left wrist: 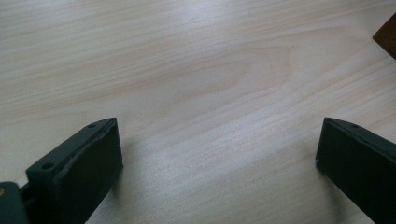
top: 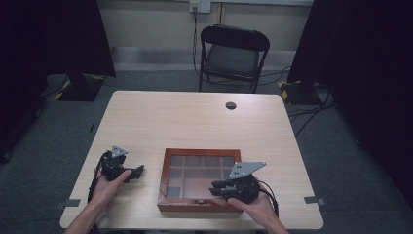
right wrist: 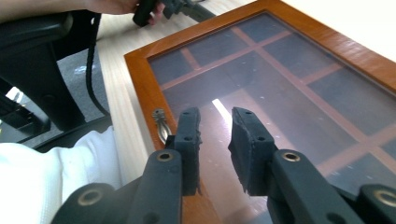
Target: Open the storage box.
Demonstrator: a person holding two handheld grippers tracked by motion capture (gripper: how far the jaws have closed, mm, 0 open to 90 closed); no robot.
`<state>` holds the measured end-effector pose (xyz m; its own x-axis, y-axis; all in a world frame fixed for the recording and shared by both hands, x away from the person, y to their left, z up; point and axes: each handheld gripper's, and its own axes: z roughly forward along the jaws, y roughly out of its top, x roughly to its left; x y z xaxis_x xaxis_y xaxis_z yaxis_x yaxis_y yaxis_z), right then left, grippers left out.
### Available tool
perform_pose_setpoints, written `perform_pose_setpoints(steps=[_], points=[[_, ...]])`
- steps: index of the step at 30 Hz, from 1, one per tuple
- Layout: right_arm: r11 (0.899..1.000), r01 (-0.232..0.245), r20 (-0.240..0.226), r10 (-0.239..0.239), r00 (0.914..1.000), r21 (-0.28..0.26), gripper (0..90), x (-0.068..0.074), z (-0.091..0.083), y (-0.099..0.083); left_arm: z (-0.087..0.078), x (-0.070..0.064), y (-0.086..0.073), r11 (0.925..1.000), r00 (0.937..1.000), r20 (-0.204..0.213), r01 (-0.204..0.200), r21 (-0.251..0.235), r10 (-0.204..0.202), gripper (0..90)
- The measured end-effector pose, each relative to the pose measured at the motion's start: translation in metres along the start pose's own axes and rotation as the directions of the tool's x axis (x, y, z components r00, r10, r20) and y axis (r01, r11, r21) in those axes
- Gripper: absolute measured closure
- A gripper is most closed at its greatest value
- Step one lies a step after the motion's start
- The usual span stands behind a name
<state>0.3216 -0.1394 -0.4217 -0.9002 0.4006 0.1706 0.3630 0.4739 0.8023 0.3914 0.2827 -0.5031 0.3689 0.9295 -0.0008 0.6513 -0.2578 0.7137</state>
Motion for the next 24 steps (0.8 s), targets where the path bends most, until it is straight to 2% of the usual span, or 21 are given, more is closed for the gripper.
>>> perform_pose_setpoints(steps=[10, 13, 24], points=[[0.998, 0.049, -0.078, -0.046, 0.9959, 0.039, 77.5, 0.012, 0.018, 0.000, 0.000, 0.000, 0.000, 1.0000, 1.0000, 0.000, 0.000, 0.000, 0.000, 0.0], [0.998, 0.050, -0.095, -0.045, 0.9944, 0.047, 78.5, 0.014, 0.023, -0.001, 0.000, 0.000, 0.000, 1.0000, 1.0000, 0.000, 0.000, 0.000, 0.000, 0.0], [0.995, 0.069, -0.100, -0.062, 0.9931, 0.070, 79.8, 0.016, 0.031, -0.006, 0.000, 0.000, 0.000, 1.0000, 1.0000, 0.000, 0.000, 0.000, 0.000, 0.0]])
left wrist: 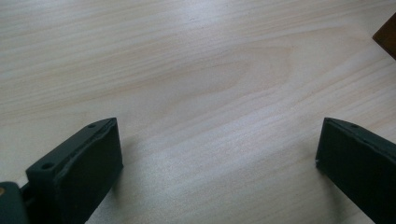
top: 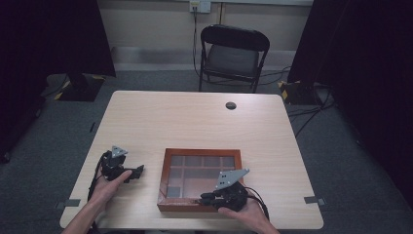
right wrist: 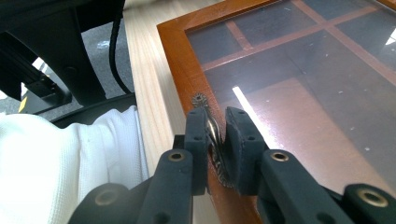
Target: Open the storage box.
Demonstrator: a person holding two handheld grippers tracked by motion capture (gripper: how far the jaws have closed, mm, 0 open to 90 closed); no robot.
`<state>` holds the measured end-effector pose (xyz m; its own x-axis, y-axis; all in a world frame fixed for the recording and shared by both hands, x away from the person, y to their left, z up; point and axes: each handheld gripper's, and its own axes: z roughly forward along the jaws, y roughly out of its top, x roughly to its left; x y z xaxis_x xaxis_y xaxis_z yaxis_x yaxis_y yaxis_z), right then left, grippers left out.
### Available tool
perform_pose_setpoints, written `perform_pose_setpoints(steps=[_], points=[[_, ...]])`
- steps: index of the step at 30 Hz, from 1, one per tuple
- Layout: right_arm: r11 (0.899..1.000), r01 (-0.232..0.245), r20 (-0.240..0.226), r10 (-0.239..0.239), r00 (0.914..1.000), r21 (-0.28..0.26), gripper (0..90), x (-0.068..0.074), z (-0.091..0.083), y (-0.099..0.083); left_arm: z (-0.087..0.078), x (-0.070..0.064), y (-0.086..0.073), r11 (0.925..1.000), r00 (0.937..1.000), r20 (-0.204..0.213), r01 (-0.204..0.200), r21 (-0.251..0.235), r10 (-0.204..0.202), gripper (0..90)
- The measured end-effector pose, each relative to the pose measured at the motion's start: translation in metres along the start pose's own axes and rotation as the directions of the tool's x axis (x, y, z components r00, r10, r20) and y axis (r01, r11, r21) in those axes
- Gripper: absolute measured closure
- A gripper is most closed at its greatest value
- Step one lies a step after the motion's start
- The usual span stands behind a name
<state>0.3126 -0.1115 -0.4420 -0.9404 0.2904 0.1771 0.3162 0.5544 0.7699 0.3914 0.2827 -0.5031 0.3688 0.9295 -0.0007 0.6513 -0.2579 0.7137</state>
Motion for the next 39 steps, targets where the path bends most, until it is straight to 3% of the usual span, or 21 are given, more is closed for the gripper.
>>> perform_pose_setpoints(steps=[10, 19, 21, 24, 28, 33, 39], points=[[1.000, 0.020, 0.000, -0.020, 0.9998, 0.002, 82.3, 0.002, 0.000, 0.002, 0.000, -0.001, 0.001, 0.9999, 1.0000, 0.004, 0.006, 0.011, -0.006, 0.5], [0.999, 0.032, -0.007, -0.032, 0.9995, 0.007, 82.6, 0.001, -0.001, 0.004, -0.006, -0.003, 0.003, 0.9997, 0.9999, 0.010, 0.013, 0.020, -0.014, 9.7], [1.000, 0.024, -0.011, -0.024, 0.9996, -0.001, 82.7, 0.001, -0.004, 0.006, -0.007, -0.002, 0.003, 0.9998, 0.9991, 0.039, 0.019, 0.008, -0.019, 15.0], [1.000, 0.026, -0.014, -0.026, 0.9996, -0.009, 82.8, 0.000, -0.006, 0.008, -0.007, -0.003, 0.003, 0.9998, 0.9979, 0.061, 0.021, 0.005, -0.021, 15.6], [1.000, 0.030, -0.017, -0.030, 0.9994, -0.004, 82.9, 0.000, -0.007, 0.010, -0.008, -0.006, 0.004, 0.9998, 0.9969, 0.078, -0.012, 0.015, 0.011, 16.5], [1.000, 0.031, -0.024, -0.031, 0.9992, -0.005, 83.0, -0.001, -0.008, 0.012, -0.012, -0.010, 0.007, 0.9997, 0.9932, 0.115, -0.017, -0.016, 0.019, 16.9], [0.999, 0.031, -0.032, -0.031, 0.9990, -0.008, 83.1, -0.002, -0.009, 0.014, -0.020, -0.017, 0.010, 0.9975, 0.9820, 0.183, -0.035, -0.062, 0.046, 16.4]])
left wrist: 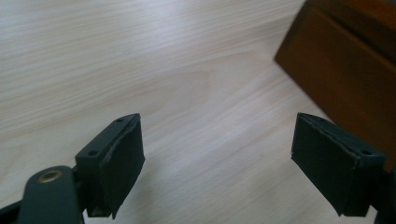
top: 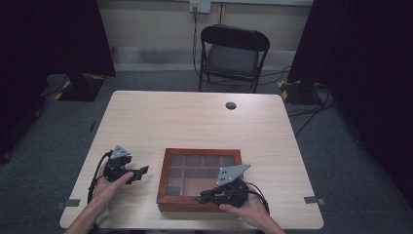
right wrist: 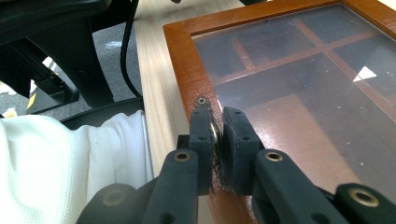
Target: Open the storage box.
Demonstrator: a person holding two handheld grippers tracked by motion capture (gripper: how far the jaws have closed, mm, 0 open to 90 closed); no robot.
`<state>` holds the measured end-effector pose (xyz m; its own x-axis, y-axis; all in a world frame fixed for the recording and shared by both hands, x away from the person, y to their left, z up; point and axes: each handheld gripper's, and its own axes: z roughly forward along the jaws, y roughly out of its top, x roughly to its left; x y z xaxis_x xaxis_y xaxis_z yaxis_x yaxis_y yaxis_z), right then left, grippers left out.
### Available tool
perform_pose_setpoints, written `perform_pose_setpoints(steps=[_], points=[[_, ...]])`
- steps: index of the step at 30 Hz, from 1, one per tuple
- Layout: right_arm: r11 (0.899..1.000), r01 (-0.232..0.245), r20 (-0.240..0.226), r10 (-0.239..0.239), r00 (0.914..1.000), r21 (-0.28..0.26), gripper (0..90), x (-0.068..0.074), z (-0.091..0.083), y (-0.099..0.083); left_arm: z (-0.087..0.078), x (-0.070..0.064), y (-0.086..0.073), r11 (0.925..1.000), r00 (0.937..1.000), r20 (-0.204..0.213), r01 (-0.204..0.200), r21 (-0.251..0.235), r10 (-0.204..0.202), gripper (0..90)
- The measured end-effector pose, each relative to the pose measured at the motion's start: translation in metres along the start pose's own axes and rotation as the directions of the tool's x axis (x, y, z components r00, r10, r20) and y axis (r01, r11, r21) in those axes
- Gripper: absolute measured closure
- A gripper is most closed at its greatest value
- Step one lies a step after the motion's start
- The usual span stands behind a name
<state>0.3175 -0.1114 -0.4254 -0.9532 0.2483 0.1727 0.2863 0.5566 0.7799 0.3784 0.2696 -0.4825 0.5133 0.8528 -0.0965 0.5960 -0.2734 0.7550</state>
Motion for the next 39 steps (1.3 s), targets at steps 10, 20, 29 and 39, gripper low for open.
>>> perform_pose_setpoints(steps=[10, 20, 29, 39], points=[[1.000, -0.006, -0.002, 0.006, 1.0000, -0.013, 83.2, -0.001, -0.006, 0.006, -0.002, -0.014, 0.003, 0.9982, 0.9944, 0.087, -0.060, -0.005, 0.060, 17.7], [1.000, -0.011, -0.006, 0.011, 0.9999, -0.001, 83.2, -0.002, -0.011, 0.014, -0.005, -0.022, 0.005, 0.9949, 0.9855, 0.139, -0.092, -0.042, 0.097, 17.1], [1.000, -0.014, -0.009, 0.014, 0.9999, -0.002, 83.3, -0.004, -0.016, 0.022, -0.005, -0.031, 0.006, 0.9916, 0.9769, 0.173, -0.117, -0.055, 0.125, 16.8], [1.000, -0.019, -0.003, 0.019, 0.9998, -0.009, 83.3, -0.004, -0.020, 0.027, -0.006, -0.041, 0.008, 0.9829, 0.9592, 0.226, -0.149, -0.109, 0.170, 16.0]])
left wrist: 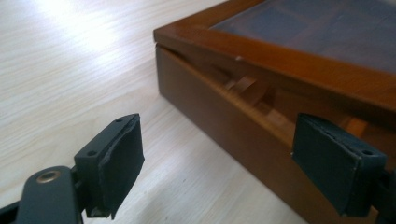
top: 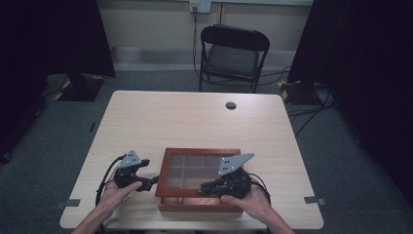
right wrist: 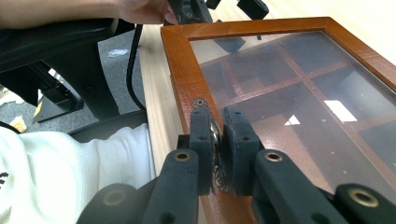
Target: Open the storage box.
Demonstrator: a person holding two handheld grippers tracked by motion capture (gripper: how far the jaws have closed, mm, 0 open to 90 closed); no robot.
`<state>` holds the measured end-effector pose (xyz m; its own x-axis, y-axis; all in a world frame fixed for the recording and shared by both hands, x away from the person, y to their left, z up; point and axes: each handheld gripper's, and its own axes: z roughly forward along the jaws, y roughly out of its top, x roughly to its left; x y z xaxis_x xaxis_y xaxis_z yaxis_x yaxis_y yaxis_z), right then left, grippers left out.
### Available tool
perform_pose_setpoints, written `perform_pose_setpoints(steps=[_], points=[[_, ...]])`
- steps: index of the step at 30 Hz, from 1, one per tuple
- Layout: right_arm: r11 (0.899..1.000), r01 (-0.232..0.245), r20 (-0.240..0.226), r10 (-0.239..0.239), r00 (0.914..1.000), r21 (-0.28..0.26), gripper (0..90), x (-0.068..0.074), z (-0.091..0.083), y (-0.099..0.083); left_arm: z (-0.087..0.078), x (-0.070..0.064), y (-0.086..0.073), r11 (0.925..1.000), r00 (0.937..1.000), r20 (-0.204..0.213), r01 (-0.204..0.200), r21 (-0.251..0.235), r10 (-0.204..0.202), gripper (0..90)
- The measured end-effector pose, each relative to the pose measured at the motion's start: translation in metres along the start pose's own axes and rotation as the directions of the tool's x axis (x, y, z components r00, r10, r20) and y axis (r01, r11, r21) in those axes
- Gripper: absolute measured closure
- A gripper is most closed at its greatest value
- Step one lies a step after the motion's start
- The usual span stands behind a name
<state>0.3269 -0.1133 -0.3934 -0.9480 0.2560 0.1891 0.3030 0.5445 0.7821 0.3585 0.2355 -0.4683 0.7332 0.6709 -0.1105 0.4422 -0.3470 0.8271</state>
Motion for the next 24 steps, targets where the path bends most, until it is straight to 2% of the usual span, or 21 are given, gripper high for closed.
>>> perform_pose_setpoints(steps=[3, 7, 12, 15, 19, 20, 23, 24], points=[[1.000, 0.003, -0.001, -0.003, 1.0000, -0.001, 83.3, -0.001, -0.001, 0.001, 0.000, -0.003, 0.001, 0.9999, 0.9998, 0.022, -0.004, -0.013, 0.004, 15.8], [1.000, 0.005, 0.001, -0.005, 1.0000, -0.001, 83.3, -0.001, -0.002, 0.003, 0.001, -0.009, 0.003, 0.9988, 0.9984, 0.031, -0.048, -0.013, 0.048, 16.0], [1.000, 0.008, 0.005, -0.008, 1.0000, 0.003, 83.3, -0.001, -0.003, 0.005, 0.003, -0.013, 0.004, 0.9979, 0.9967, 0.049, -0.064, -0.015, 0.064, 17.3], [1.000, 0.001, 0.002, -0.001, 1.0000, 0.003, 83.2, -0.001, -0.003, 0.005, 0.004, -0.014, 0.004, 0.9977, 0.9969, 0.045, -0.063, -0.027, 0.064, 17.3], [1.000, 0.000, 0.005, 0.000, 1.0000, -0.003, 82.4, -0.001, -0.004, 0.003, 0.006, -0.015, 0.005, 0.9961, 0.9954, 0.046, -0.083, -0.028, 0.085, 18.1], [1.000, -0.001, 0.007, 0.001, 1.0000, -0.003, 80.9, -0.001, -0.004, 0.003, 0.006, -0.014, 0.005, 0.9961, 0.9951, 0.049, -0.085, -0.024, 0.086, 18.1], [1.000, -0.016, 0.033, 0.016, 0.9993, 0.000, 66.2, -0.001, -0.004, 0.001, 0.006, -0.015, 0.006, 0.9961, 0.9954, 0.044, -0.083, -0.030, 0.085, 18.1], [1.000, -0.022, 0.046, 0.022, 0.9987, -0.005, 64.1, -0.001, -0.004, 0.000, 0.005, -0.015, 0.006, 0.9957, 0.9952, 0.042, -0.087, -0.032, 0.088, 18.2]])
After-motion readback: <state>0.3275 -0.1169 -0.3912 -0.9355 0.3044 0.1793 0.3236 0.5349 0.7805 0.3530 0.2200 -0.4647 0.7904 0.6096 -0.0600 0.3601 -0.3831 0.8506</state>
